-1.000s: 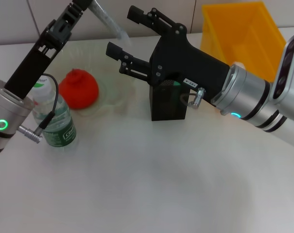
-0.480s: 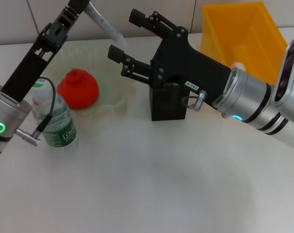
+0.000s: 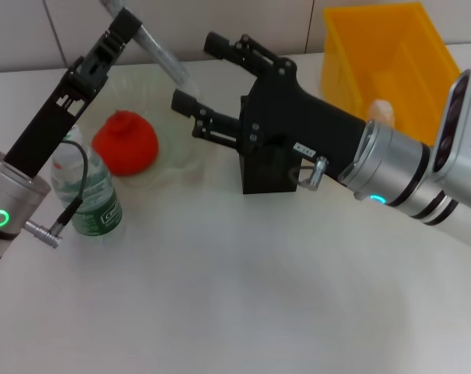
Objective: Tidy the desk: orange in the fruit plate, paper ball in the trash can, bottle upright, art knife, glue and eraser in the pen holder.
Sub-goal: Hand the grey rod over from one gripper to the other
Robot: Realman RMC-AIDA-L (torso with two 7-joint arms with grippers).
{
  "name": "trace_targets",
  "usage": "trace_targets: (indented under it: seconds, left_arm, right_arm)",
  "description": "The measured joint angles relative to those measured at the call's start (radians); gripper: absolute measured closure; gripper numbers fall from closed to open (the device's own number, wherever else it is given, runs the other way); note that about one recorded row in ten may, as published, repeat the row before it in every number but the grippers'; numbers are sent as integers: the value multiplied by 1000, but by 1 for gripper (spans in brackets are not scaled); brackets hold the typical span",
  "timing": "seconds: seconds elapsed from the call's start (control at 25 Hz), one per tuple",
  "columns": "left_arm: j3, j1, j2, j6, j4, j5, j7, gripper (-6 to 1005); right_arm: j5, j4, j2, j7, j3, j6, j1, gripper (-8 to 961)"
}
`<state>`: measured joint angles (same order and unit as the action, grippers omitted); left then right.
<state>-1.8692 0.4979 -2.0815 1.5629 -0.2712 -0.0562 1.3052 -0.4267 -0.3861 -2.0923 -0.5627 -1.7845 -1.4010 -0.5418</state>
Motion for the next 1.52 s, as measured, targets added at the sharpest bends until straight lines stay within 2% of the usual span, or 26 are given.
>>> trace_targets:
  seconds: [0.24,0.6,1.0,1.24,1.52]
  left_arm:
    - [-21,-11,0,-5,0,27,-1,837]
    - [-108,-11,0,-7,-16,122,0,835]
    - [-117,-19,0,-7,-27,127,17,834]
    - [-123,-24,0,-17,-37,127,35,833]
    - [-134,-30,0,-19,-50,153,59,832]
  right_arm:
    - [67,12,0,8,-67,22,6,144]
    - [76,3,0,10,-77,25,3,166]
    - [77,-11,0,11,-82,27,2,332]
    - [77,-19,0,11,-82,27,1,515]
    - [77,-26,0,12,-82,31,1,521]
